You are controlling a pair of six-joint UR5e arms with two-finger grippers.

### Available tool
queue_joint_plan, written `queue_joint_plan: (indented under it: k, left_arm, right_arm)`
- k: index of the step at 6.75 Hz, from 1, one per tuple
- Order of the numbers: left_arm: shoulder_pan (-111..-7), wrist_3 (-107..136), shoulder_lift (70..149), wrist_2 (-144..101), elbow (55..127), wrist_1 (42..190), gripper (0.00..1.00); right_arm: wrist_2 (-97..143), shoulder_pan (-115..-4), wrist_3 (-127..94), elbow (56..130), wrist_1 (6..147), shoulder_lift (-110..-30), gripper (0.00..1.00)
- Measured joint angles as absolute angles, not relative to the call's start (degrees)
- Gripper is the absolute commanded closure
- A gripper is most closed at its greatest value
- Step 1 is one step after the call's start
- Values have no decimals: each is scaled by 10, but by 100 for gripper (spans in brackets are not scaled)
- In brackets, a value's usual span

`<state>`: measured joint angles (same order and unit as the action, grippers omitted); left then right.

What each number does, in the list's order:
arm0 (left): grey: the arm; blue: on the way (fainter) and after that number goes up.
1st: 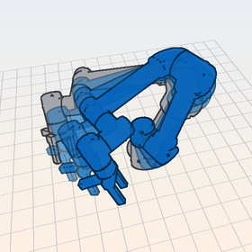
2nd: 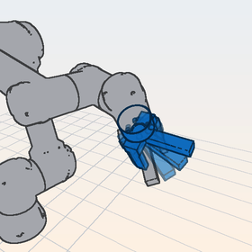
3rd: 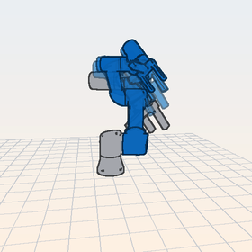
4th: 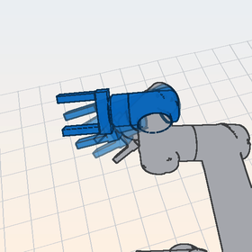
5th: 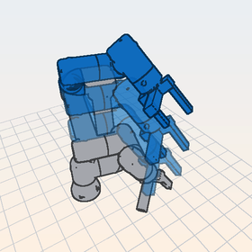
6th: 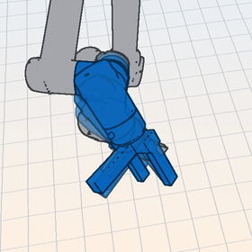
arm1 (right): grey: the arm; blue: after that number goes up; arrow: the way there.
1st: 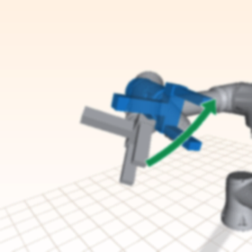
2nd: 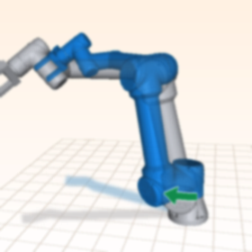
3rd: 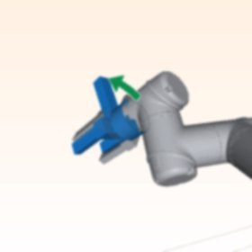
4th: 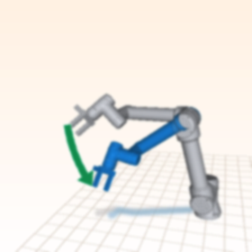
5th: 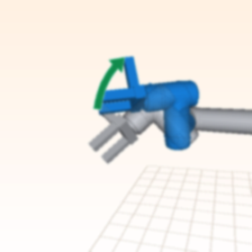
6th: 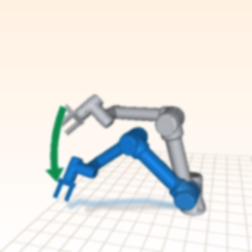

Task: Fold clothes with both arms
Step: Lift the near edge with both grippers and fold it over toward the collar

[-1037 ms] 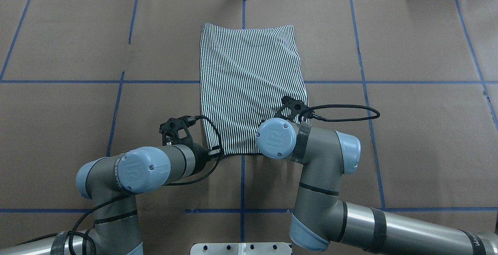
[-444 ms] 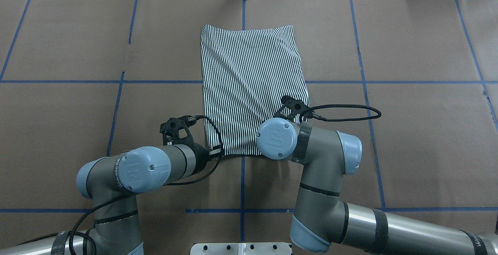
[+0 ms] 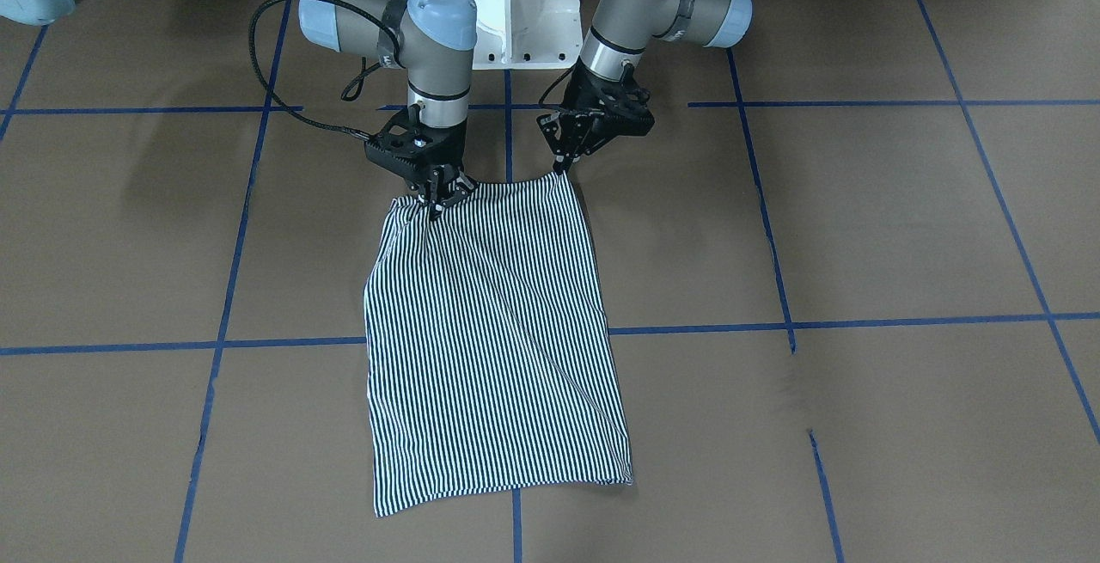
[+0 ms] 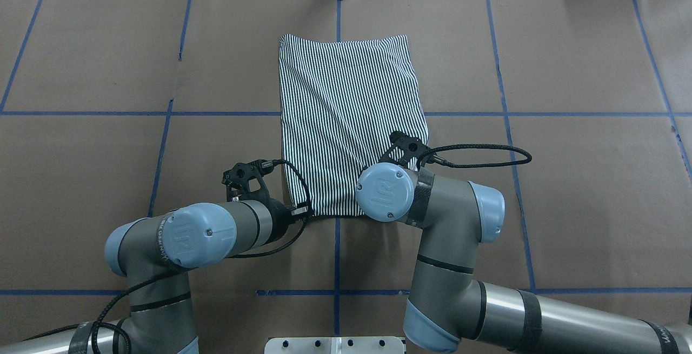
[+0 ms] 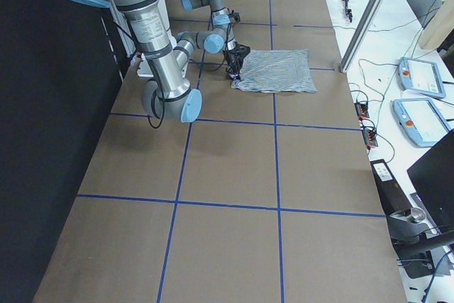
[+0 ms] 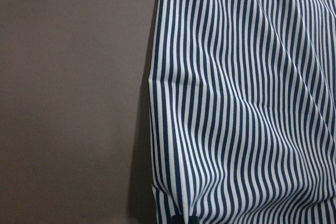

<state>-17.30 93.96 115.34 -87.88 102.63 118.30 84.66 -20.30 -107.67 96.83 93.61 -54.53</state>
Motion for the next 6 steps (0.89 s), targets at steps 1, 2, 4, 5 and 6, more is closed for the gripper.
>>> queue_joint_plan:
  k: [1, 2, 4, 5, 6]
  left_arm:
    - [-176, 936, 1150, -888, 1057, 1164, 100]
    - [-179, 933, 1148, -902, 1109, 1111, 100]
    - [-179, 931, 1148, -929, 1238, 972, 100]
    - [-178, 933, 1150, -937, 1306, 897, 100]
    - [-177, 934, 1152, -945, 1354, 841, 100]
  right_arm:
    - [847, -203, -1077, 991, 937, -548, 100]
    - [848, -203, -1077, 1024, 939, -554, 100]
    - [848, -181, -1080, 1117, 978, -567, 100]
    - [845, -153, -1088, 1191, 1042, -568, 100]
    - [842, -127, -1100, 1248, 1096, -566, 100]
